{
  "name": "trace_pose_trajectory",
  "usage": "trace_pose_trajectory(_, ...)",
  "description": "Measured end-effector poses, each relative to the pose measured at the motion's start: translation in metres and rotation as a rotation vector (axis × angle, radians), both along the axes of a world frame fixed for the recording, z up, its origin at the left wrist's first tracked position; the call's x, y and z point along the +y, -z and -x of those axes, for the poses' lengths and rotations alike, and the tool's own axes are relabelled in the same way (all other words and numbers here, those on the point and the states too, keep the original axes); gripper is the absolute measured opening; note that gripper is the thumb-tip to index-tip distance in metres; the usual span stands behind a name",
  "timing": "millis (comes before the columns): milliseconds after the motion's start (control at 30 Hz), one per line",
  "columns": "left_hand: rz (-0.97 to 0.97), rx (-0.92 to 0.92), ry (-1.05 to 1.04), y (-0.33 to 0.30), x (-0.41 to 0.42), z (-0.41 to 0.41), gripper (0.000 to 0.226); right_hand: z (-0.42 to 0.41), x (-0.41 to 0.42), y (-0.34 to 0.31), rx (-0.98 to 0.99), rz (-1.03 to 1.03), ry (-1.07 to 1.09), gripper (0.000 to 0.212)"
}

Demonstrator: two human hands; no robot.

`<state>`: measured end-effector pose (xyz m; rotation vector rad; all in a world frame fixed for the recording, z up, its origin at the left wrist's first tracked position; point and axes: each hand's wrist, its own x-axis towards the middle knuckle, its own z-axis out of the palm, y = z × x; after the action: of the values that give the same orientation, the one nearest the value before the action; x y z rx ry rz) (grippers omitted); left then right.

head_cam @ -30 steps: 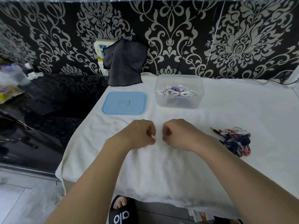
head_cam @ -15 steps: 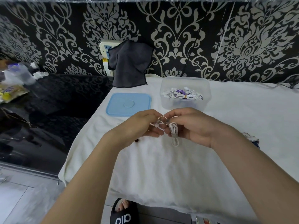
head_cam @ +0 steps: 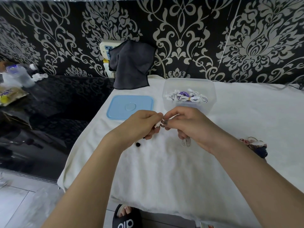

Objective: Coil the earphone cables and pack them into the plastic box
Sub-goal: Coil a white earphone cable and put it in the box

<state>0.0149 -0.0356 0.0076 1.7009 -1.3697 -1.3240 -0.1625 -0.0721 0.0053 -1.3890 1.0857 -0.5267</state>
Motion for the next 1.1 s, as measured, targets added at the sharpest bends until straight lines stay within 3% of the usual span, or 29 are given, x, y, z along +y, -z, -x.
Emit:
trace_pose_trajectory(267,-0.014,0.043,-0.010,-0.001,-0.001,-0.005,0.048,-0.007,0.001,0.002,-0.053,-0.025,0.046,0.010)
trace_pose_trajectory(400,-0.054,0.116,-0.107,-0.002,-0.004,-0.010,0.036,-0.013,0.002,0.005,-0.099,-0.082,0.095,0.010)
trace_pose_trajectory(467,-0.054,0.000,-0.183,0.002,-0.006,-0.020,0.034,-0.014,0.001,0.006,-0.135,-0.115,0.125,0.013)
trace_pose_trajectory(567,-0.011,-0.451,-0.221,0.013,-0.005,-0.044,0.027,-0.013,0.000,0.007,-0.158,-0.126,0.140,0.011)
trace_pose_trajectory(633,0.016,-0.628,-0.249,0.018,-0.001,-0.058,0.023,-0.013,0.000,0.007,-0.159,-0.132,0.134,0.012)
trace_pose_trajectory(833,0.084,-0.568,-0.120,0.036,0.006,-0.064,0.007,-0.017,0.002,0.005,-0.166,-0.129,0.112,0.011)
trace_pose_trajectory(1100,0.181,-0.616,-0.086,0.050,-0.002,-0.058,0.008,-0.019,0.002,0.005,-0.122,-0.088,0.073,0.014)
